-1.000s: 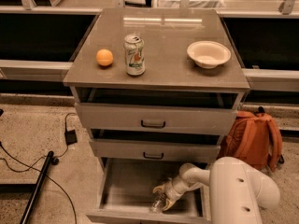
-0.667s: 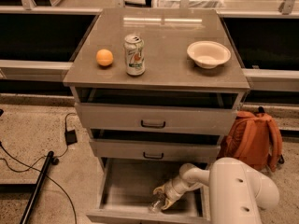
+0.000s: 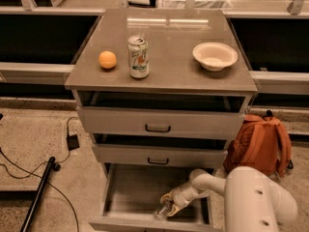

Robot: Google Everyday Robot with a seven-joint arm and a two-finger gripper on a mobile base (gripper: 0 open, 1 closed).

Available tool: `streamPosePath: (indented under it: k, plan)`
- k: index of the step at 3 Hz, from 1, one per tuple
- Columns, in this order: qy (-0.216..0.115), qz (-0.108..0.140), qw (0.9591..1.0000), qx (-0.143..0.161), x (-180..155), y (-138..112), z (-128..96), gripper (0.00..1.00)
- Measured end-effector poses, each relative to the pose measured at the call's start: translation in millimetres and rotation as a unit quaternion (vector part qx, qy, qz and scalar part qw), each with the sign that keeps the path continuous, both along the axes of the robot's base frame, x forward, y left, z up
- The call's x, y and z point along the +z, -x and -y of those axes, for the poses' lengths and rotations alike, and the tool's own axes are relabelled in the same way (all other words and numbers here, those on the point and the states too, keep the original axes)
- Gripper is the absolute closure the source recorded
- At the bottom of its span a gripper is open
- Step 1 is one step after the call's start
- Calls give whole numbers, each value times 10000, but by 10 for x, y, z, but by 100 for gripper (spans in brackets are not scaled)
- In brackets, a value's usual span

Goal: Pick water bottle from bottom drawer and place on counter

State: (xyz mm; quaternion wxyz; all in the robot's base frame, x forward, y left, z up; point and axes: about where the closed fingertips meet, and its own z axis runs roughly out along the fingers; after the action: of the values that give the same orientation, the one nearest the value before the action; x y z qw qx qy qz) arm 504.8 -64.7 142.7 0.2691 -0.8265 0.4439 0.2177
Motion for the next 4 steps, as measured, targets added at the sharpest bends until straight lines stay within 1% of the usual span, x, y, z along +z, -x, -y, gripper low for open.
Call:
streamPosePath:
  k: [1,2,3,4]
  plan:
    - [-333,388,9984,-239,460,-50,87,100]
    - [-519,667,9941,-677,988,40,226,100]
    - [-361,1051,9861,-1238,1575,44,418,100]
    - [-41,1442,9738,-1756,2187,47,600,100]
